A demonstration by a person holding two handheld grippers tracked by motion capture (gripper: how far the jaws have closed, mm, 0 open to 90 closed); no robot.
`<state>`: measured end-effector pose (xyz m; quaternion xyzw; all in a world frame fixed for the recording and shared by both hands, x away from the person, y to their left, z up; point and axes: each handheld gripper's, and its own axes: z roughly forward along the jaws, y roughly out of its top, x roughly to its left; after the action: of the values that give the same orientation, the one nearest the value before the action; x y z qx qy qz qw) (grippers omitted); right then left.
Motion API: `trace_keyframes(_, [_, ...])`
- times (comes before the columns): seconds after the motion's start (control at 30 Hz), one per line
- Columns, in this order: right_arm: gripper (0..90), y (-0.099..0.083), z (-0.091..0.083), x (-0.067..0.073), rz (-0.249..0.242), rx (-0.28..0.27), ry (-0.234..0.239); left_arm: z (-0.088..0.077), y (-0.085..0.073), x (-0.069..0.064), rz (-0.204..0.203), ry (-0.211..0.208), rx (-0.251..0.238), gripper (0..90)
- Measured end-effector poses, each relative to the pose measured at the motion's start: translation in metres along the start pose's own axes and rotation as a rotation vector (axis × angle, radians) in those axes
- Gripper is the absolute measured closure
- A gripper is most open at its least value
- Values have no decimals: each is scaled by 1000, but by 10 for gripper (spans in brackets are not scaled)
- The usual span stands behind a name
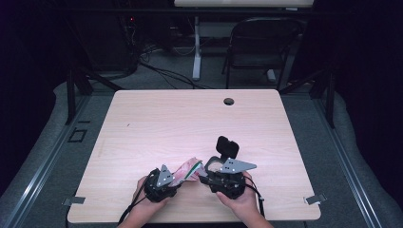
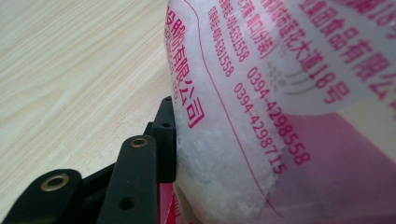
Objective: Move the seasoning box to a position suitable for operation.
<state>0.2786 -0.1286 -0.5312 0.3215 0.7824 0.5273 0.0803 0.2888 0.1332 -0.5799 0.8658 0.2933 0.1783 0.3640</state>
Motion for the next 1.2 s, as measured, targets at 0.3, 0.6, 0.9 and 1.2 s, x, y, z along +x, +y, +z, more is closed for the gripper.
trace_keyframes(0.3, [663,4,-9,-4,28,-21,6,-2,2,4,-10,22,2,614])
trace_keyframes(0.6, [623,8,-17,-12,72,-43,0,-6,3,12,-18,54,-6,616])
trace_keyframes(0.9, [609,11,-23,-18,83,-50,-10,-14,9,15,-18,108,-30,617])
trace_keyframes(1.2, [624,25,-33,-18,60,-47,-16,-20,22,20,24,168,-38,618])
